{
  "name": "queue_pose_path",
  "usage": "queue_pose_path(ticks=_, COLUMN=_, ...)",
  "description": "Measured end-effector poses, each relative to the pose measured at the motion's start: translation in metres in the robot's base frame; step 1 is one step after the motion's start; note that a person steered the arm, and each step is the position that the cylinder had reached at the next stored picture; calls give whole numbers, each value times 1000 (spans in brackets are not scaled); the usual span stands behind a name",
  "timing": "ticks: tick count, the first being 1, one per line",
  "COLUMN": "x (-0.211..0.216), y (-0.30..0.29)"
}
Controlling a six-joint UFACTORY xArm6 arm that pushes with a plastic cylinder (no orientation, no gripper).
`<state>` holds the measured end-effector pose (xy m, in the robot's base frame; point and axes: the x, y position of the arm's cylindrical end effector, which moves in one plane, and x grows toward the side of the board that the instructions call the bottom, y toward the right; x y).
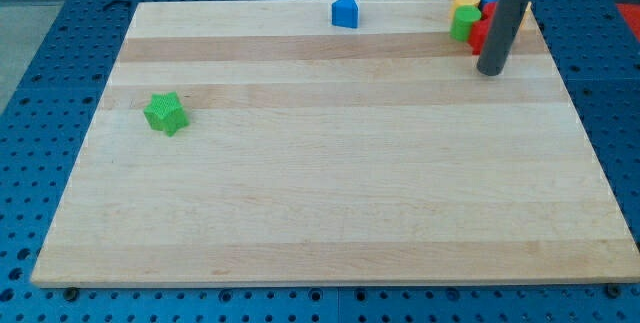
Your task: Move your arm to the green star
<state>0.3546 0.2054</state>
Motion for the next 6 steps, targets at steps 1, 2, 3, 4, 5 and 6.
queue_pose_path(ticks=1, x=13, y=0)
queue_pose_path(ticks=2, x=23, y=-9)
queue_pose_path(ticks=3, x=26, y=-19)
queue_pose_path(ticks=4, x=26, y=-20)
queue_pose_path(ticks=5, x=26, y=-21)
queue_pose_path(ticks=6, x=26, y=-21)
